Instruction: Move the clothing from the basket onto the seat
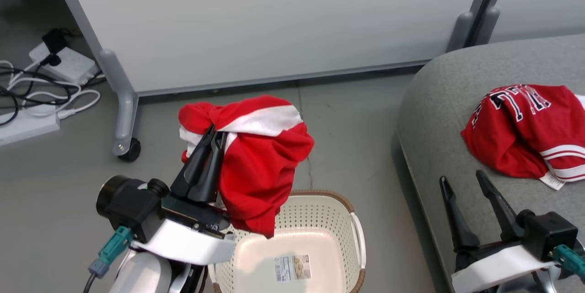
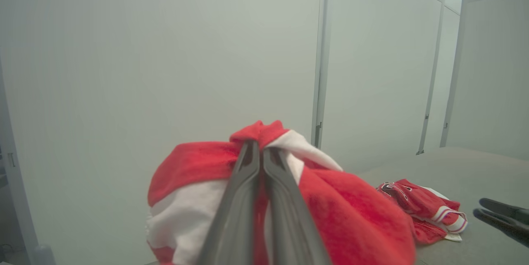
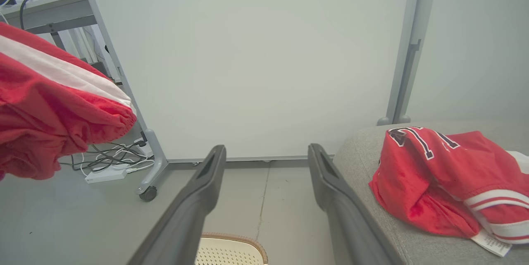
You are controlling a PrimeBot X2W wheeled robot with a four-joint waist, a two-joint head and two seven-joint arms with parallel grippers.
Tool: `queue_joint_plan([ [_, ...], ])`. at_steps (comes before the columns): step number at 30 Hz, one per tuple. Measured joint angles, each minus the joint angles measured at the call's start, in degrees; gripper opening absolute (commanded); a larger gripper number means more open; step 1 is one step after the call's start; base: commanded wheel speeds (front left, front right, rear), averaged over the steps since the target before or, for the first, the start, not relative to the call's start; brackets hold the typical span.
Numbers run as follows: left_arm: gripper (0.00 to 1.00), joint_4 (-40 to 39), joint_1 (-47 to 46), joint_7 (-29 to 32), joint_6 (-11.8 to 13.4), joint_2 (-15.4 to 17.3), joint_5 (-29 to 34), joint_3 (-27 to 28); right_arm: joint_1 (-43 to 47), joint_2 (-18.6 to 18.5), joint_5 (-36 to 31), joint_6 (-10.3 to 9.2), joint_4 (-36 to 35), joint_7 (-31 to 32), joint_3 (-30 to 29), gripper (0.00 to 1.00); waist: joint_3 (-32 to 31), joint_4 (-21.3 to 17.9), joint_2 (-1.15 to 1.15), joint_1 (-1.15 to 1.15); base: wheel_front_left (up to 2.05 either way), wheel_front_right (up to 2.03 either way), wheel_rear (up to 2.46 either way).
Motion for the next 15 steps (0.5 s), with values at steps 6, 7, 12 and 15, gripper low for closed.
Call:
queue_joint_plan([
  [6, 0.00, -0.91, 2.26, 0.58, 0.15, -0.45, -0.46, -1.49, 1.71, 0.00, 0.26, 0.00, -0.68, 0.94, 0.47, 1.00, -2.02, -0.65, 0.00, 0.00, 0.00, 0.00, 0.00],
  [7, 0.00, -0.97, 2.42, 0.68, 0.15, -0.52, -0.47, -1.72, 1.77, 0.01, 0.33, 0.00, -0.81, 1.01, 0.58, 1.00, -2.10, -0.70, 0.00, 0.00, 0.00, 0.00, 0.00],
  [12, 0.00, -1.31, 3.10, 0.76, 0.22, -0.58, -0.83, -2.27, 2.15, 0.01, 0.59, 0.00, -1.15, 1.44, 0.75, 1.00, -2.16, -0.70, 0.00, 0.00, 0.00, 0.00, 0.00],
  [15, 0.00, -1.38, 3.25, 0.91, 0.22, -0.38, -0.91, -2.41, 2.15, 0.01, 0.74, 0.00, -1.32, 1.45, 0.74, 1.00, -2.06, -0.66, 0.00, 0.00, 0.00, 0.00, 0.00],
])
